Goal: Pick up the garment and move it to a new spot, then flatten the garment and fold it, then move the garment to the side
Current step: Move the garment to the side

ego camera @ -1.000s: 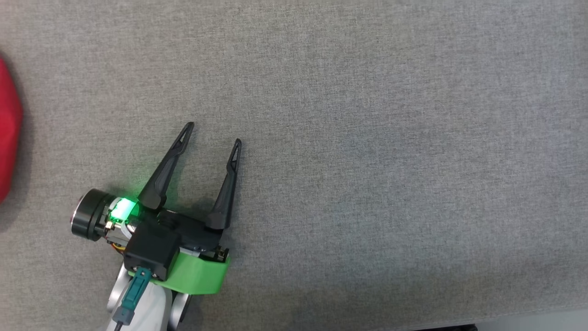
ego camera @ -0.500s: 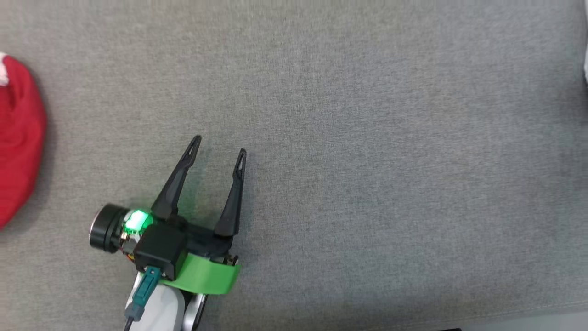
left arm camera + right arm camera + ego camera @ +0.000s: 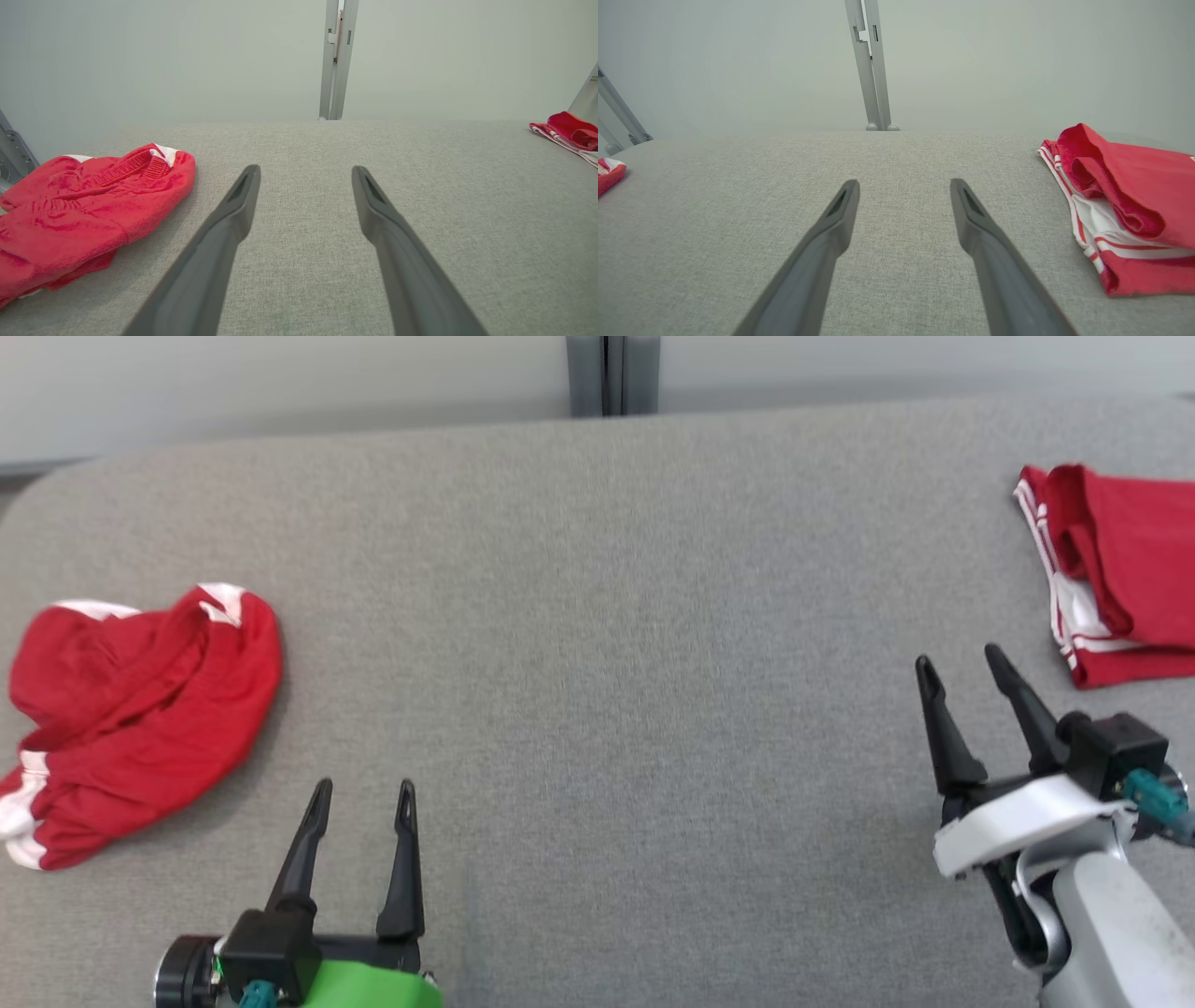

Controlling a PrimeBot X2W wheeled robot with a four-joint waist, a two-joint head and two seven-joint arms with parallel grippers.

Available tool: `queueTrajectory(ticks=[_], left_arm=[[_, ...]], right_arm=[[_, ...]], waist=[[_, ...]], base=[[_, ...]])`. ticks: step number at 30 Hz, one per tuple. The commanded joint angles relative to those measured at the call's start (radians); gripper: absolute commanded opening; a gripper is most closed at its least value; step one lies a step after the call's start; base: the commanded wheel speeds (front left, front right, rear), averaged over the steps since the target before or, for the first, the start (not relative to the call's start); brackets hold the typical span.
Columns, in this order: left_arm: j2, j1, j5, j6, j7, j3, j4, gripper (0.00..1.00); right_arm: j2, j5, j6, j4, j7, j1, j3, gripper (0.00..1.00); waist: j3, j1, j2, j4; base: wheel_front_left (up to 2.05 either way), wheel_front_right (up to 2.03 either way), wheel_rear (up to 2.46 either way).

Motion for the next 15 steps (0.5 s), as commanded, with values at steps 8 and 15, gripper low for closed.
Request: queueTrajectory(ticks=[8, 15], left_arm=[[-0.005, 0.101, -0.006, 0.002, 0.0, 0.028, 0.013, 1.0], [-0.006, 0.13, -0.022, -0.006, 0.0, 0.015, 0.032, 1.0]], right_arm=[[0.079, -0.044, -0.001, -0.122, -0.004, 0.162, -0.024, 1.0], [0.112, -0.079, -0.001, -0.144, -0.004, 0.252, -0.044, 1.0]], waist=[[-0.213, 0.0001, 0.0, 0.032], [-0.259, 0.0001, 0.0, 0.038]], base=[[0.0, 0.0, 0.0], [0.0, 0.0, 0.0]])
